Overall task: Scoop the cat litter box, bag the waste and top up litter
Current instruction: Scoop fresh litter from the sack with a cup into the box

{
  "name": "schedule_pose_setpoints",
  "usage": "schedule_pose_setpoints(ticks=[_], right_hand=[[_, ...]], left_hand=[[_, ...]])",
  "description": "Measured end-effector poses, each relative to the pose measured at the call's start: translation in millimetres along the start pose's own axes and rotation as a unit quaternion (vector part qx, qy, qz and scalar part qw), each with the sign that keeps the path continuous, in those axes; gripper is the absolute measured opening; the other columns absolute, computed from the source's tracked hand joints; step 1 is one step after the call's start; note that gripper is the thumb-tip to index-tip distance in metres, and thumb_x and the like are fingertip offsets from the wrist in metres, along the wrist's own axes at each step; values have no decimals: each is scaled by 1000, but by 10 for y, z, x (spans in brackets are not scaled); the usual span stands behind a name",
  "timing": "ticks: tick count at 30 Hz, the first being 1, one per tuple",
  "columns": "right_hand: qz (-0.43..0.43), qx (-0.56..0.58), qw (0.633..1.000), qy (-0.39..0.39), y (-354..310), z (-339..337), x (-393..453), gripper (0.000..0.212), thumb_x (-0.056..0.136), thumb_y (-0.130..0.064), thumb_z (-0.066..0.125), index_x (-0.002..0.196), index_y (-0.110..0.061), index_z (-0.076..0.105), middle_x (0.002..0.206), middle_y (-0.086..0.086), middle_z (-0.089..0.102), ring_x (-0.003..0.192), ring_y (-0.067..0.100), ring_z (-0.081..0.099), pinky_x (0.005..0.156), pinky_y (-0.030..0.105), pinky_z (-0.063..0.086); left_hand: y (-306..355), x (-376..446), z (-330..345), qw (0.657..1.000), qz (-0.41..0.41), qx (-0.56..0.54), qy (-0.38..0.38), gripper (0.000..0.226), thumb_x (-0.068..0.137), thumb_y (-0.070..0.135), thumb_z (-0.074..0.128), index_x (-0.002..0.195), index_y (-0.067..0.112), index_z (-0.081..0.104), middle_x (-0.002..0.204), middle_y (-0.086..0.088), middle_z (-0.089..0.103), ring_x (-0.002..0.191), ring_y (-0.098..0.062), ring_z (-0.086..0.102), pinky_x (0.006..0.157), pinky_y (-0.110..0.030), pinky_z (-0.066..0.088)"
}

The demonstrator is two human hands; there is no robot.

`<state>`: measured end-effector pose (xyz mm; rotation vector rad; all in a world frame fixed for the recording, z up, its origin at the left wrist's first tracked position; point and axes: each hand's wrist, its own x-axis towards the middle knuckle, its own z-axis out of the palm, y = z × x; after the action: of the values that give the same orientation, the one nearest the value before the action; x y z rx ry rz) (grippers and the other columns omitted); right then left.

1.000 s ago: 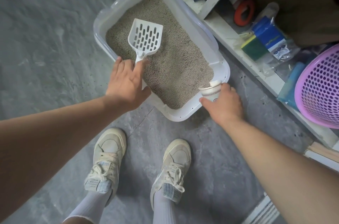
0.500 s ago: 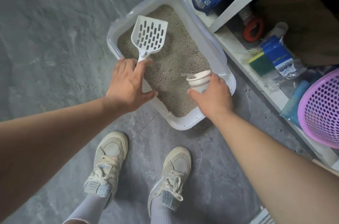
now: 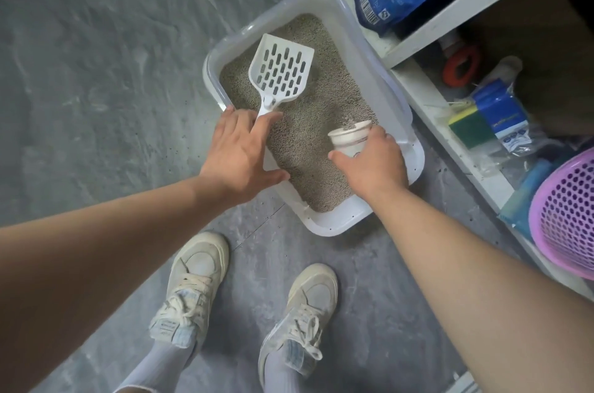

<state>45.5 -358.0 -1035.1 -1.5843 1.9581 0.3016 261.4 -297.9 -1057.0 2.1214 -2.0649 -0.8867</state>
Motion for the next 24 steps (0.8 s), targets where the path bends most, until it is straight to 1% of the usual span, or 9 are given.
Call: schedule_pose_setpoints(ticks=[2, 3, 7, 8, 12, 13, 17, 22, 24], right_hand=[[-45, -39, 998, -33, 21, 43, -68, 78, 72, -57, 78, 130, -12, 50, 126, 11, 58, 119, 34, 55, 96, 43, 49], [-50, -46, 997, -37, 45, 49, -70, 78, 72, -57, 78, 130, -12, 50, 125, 11, 58, 118, 34, 55, 96, 43, 49], [48, 10, 998, 27, 115, -95, 77, 77, 72, -56, 78, 127, -9, 52, 125, 13, 59, 119, 35, 57, 91, 42, 49], [58, 13, 998, 35, 125, -114, 90, 77, 72, -56, 78, 127, -8, 52, 126, 14, 59, 120, 35, 57, 92, 42, 49], [-22, -34, 999, -25, 110, -19, -26, 76, 71, -57, 77, 128, -13, 51, 125, 10, 58, 119, 34, 56, 94, 44, 51], [-19, -32, 999, -21, 121, -14, -30, 76, 72, -57, 77, 127, -13, 51, 124, 11, 58, 118, 34, 56, 93, 44, 51], [73, 33, 996, 34, 190, -106, -3, 78, 72, -56, 78, 128, -8, 52, 125, 14, 60, 118, 35, 58, 93, 41, 49], [15, -44, 998, -45, 411, 97, -305, 72, 73, -52, 78, 126, -11, 51, 122, 14, 58, 116, 37, 57, 92, 41, 49], [55, -31, 997, -35, 544, 87, -338, 74, 73, -53, 78, 128, -11, 52, 124, 15, 58, 118, 37, 56, 92, 42, 49]], left_hand=[[-9, -4, 2, 1000, 0, -3, -1, 102, 70, 63, 80, 150, 22, 32, 126, -13, 48, 130, -34, 40, 126, -47, 8], [-9, -9, -1, 1000, 1, -5, -1, 102, 70, 62, 80, 150, 22, 32, 126, -13, 48, 130, -34, 40, 126, -47, 8], [4, -16, -22, 1000, 1, -3, -4, 100, 71, 61, 80, 150, 22, 32, 126, -13, 48, 130, -34, 41, 126, -47, 7], [4, -15, -25, 1000, 1, -2, -6, 100, 71, 61, 80, 150, 22, 32, 126, -13, 48, 130, -34, 41, 126, -47, 7], [3, -12, -2, 1000, 5, -4, -5, 98, 72, 61, 80, 149, 22, 33, 125, -13, 48, 130, -34, 41, 126, -47, 7], [1, -12, 5, 1000, 4, -3, -5, 98, 72, 61, 80, 149, 23, 33, 125, -13, 48, 130, -34, 41, 126, -47, 7], [7, -9, 7, 1000, 0, -4, -3, 97, 72, 59, 80, 149, 23, 33, 124, -13, 49, 130, -34, 41, 126, -47, 6], [39, -4, -5, 1000, -1, -4, -3, 96, 71, 56, 82, 148, 22, 35, 122, -13, 51, 128, -34, 43, 126, -48, 6], [36, -4, -7, 1000, 0, -3, -2, 96, 71, 54, 83, 148, 22, 35, 121, -14, 51, 128, -35, 43, 126, -49, 6]])
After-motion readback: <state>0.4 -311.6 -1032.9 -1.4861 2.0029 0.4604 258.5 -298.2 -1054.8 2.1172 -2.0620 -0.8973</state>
